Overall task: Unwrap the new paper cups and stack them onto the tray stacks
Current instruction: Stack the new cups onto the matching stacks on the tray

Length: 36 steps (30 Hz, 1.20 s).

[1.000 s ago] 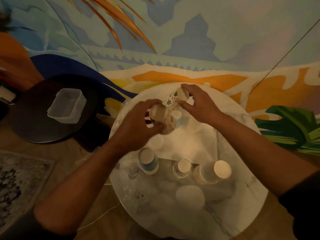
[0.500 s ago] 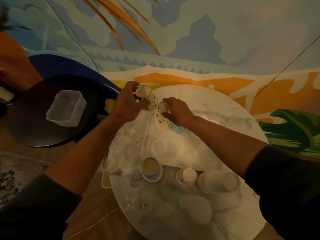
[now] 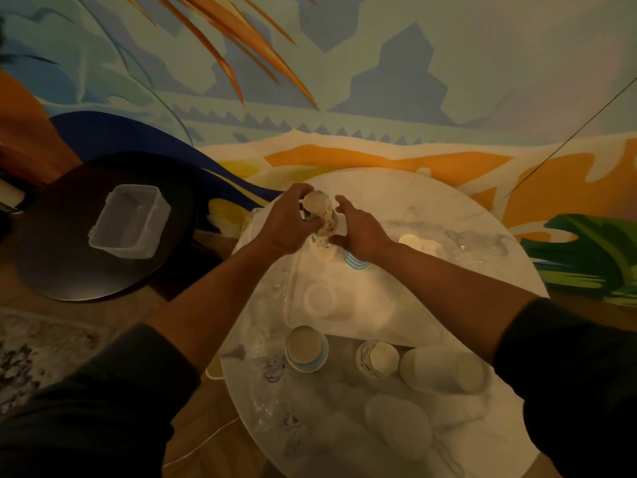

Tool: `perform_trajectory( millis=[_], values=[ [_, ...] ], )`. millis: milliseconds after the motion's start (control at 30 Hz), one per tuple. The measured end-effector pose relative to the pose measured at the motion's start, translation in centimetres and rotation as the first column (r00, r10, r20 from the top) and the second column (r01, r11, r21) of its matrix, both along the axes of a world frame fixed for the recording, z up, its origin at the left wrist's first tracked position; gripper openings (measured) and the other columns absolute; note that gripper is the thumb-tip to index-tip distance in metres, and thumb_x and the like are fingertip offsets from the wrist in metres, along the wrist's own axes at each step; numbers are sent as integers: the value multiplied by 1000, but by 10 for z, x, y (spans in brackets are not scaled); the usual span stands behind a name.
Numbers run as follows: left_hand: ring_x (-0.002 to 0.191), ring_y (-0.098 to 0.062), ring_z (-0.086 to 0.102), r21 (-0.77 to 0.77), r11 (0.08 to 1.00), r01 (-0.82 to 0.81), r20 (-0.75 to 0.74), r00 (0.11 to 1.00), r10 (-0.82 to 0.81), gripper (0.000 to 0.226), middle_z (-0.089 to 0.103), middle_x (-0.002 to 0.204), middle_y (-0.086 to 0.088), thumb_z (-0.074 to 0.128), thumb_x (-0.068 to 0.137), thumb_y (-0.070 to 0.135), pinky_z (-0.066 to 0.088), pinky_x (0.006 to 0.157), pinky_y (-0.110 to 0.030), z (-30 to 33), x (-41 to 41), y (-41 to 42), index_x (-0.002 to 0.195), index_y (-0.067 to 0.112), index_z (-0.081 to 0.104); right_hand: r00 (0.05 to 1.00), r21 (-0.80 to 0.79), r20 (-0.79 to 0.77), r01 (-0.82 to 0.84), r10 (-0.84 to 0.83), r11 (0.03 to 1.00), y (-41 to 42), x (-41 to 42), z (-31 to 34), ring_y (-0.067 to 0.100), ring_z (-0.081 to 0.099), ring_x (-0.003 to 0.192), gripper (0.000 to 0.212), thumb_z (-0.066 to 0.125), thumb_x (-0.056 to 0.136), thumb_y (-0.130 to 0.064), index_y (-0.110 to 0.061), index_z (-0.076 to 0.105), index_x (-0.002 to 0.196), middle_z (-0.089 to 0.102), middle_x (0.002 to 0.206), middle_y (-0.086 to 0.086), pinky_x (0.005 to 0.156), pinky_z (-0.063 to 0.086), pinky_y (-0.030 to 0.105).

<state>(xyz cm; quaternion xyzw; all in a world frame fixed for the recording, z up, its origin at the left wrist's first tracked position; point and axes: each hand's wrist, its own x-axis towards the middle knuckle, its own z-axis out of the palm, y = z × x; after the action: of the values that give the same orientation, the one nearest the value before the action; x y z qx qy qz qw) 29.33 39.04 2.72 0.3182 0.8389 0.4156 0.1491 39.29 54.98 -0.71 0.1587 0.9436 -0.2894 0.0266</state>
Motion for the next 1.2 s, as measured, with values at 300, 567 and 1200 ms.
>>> perform_trajectory(
  millis=[300,567,1200],
  values=[
    [111,-28,60,-171,982,74,-51,995,-84,59,62,123,-12,86,77,14,51,97,-41,-35,0,19,126,5,55,1000,105,-27,18,-15,994,36,35,3,32,40,143,64,75,88,-21,-10,50,146,44,154,15,118,28,40],
    [118,-21,56,-202,977,69,-51,995,-80,66,55,136,-7,83,81,27,43,92,-25,-15,5,13,138,16,52,997,9,-76,14,-13,1000,48,90,56,25,58,122,47,76,89,-26,-12,62,132,59,139,8,103,40,28],
    [123,4,50,50,981,190,187,963,-196,64,48,136,21,77,85,38,51,97,-17,45,240,-89,141,35,45,600,32,682,-595,417,803,-40,169,45,27,56,125,79,72,86,-52,-22,37,150,54,141,5,103,48,41]
  ],
)
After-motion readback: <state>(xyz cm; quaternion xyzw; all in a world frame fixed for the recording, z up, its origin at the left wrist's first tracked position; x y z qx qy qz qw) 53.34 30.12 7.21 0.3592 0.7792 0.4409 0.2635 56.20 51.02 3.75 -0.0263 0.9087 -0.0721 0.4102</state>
